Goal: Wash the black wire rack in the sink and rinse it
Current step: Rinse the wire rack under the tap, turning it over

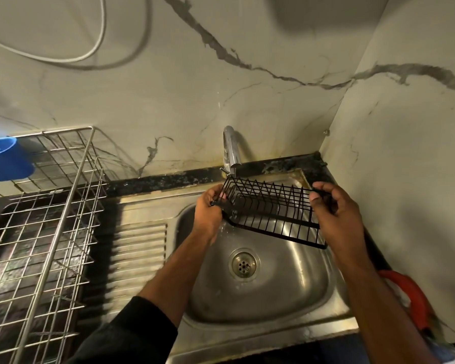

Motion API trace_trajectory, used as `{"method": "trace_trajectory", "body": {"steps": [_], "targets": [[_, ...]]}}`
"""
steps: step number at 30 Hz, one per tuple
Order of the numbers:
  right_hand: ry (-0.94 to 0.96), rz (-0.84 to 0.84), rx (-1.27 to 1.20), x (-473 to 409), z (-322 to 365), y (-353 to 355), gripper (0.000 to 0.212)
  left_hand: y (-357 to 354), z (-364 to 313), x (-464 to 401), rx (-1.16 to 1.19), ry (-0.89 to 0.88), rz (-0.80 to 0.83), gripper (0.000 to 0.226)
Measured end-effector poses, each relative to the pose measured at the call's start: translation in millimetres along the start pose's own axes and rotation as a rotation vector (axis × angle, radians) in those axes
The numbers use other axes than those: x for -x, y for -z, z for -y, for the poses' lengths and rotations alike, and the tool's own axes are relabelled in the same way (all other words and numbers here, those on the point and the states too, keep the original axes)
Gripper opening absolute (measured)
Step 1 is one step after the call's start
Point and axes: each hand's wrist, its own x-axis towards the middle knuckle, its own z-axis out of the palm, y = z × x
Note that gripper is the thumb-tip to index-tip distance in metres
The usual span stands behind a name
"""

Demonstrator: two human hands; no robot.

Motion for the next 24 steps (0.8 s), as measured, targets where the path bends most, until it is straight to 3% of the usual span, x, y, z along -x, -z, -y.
{"method": "trace_trajectory", "body": {"steps": [12,24], "targets": [[-0.038,-0.052,-0.037,5.8,2.5,12.3,0.019,-11.7,-17.2,-8.1,0.023,-0.001,0.083,0.045],[-0.104,-0.059,-0.037,-2.1,-3.3,12.3,0.021,-15.8,-18.8,-4.0,0.222,0.05,0.009,0.043]]}}
